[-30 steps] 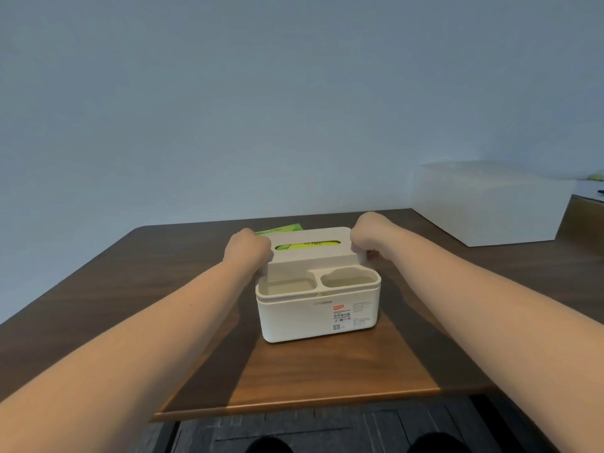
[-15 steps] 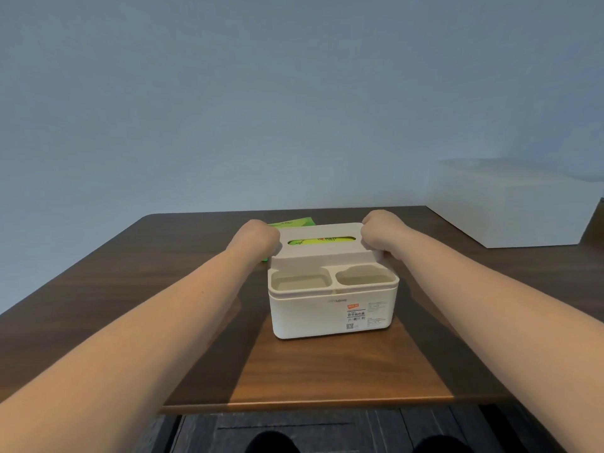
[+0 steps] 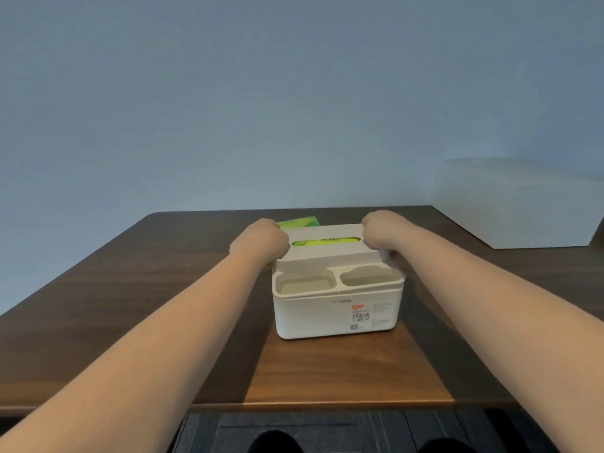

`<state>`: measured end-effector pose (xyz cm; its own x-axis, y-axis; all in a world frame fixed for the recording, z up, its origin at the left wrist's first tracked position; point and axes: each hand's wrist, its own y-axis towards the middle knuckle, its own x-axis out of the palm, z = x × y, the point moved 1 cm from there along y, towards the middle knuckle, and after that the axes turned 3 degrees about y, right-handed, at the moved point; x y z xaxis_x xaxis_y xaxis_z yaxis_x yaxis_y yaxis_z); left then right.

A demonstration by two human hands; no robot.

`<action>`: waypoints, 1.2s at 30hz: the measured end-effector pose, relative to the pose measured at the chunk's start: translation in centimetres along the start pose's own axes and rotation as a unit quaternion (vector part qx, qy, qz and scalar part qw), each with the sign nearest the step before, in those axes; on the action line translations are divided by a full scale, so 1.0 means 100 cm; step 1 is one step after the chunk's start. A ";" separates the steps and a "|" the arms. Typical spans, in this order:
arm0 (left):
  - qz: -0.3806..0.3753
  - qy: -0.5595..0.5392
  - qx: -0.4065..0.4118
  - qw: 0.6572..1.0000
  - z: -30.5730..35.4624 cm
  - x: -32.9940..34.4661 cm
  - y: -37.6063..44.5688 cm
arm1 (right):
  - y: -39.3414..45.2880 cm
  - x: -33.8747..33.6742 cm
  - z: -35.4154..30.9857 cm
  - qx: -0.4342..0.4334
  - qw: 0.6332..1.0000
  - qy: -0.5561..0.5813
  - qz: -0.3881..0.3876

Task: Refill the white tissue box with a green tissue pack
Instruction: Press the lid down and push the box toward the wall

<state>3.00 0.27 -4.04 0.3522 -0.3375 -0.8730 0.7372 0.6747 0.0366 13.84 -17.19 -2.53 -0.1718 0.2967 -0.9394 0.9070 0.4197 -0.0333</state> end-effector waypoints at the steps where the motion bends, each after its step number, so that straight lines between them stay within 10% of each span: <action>1: 0.004 0.031 0.003 1.000 0.001 -0.002 -0.002 | 0.000 -0.001 -0.001 0.002 1.000 -0.012 -0.002; 13: -0.089 -0.064 0.010 0.994 0.001 -0.004 -0.018 | -0.015 0.001 0.003 0.012 0.998 -0.040 -0.049; 19: -0.050 -0.201 0.024 0.978 -0.013 0.011 -0.050 | -0.040 0.010 0.022 -0.003 0.985 0.168 0.022; 36: -0.024 -0.210 -0.010 0.977 -0.017 0.025 -0.086 | -0.078 0.027 0.028 0.011 0.985 0.167 0.027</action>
<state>-3.45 -5.24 -7.37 0.5268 -0.6057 -0.5964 0.7484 0.6631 -0.0124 7.40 -22.05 -5.77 -0.2362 0.5860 -0.7752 0.9258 0.3780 0.0036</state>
